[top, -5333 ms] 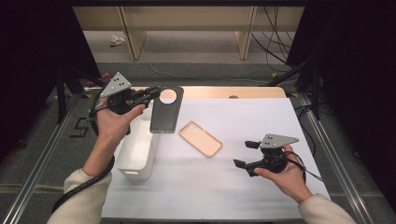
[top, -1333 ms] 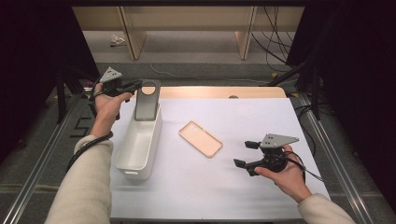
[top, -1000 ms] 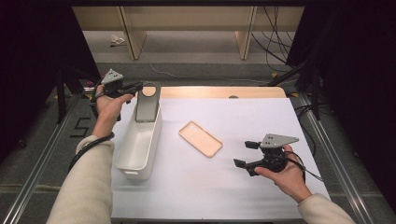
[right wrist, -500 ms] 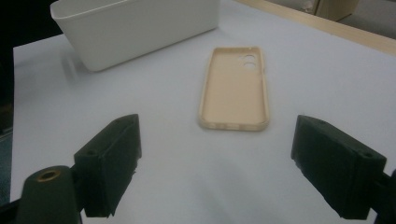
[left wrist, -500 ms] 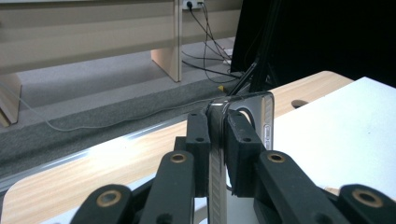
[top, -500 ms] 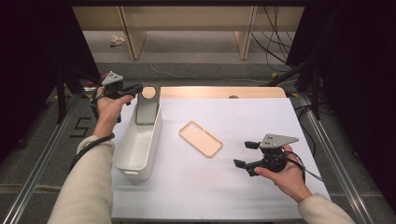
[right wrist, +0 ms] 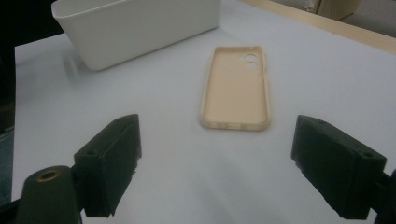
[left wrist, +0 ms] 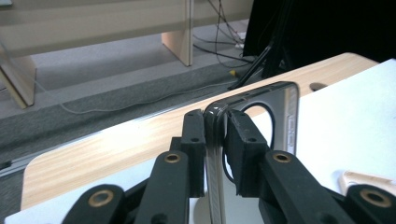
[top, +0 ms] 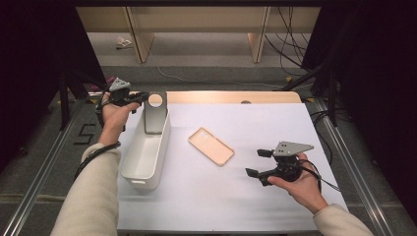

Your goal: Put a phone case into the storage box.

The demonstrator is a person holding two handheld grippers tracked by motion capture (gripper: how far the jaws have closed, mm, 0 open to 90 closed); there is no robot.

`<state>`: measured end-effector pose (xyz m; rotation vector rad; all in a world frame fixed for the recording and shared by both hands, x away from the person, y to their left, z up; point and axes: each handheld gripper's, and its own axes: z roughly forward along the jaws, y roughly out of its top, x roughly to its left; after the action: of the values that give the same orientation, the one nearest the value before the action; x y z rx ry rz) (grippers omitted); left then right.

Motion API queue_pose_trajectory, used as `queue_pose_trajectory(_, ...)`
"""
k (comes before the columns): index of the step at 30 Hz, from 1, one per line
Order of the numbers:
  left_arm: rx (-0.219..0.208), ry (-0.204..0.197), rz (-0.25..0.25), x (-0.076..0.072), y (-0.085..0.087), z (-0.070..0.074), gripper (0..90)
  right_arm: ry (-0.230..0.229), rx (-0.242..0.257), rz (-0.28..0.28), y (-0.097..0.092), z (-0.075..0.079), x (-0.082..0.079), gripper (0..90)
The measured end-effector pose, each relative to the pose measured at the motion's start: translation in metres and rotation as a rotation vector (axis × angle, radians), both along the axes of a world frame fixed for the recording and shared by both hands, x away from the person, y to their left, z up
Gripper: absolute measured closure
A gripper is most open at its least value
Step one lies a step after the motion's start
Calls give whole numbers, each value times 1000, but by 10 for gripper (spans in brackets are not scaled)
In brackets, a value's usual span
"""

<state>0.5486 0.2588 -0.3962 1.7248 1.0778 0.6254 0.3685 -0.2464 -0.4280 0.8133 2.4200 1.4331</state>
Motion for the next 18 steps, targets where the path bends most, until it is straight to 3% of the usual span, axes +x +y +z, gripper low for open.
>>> queue_pose_trajectory(18, 93, 42, 63, 5, -6, -2, 629, 2, -2, 6, 0, 0, 0, 170)
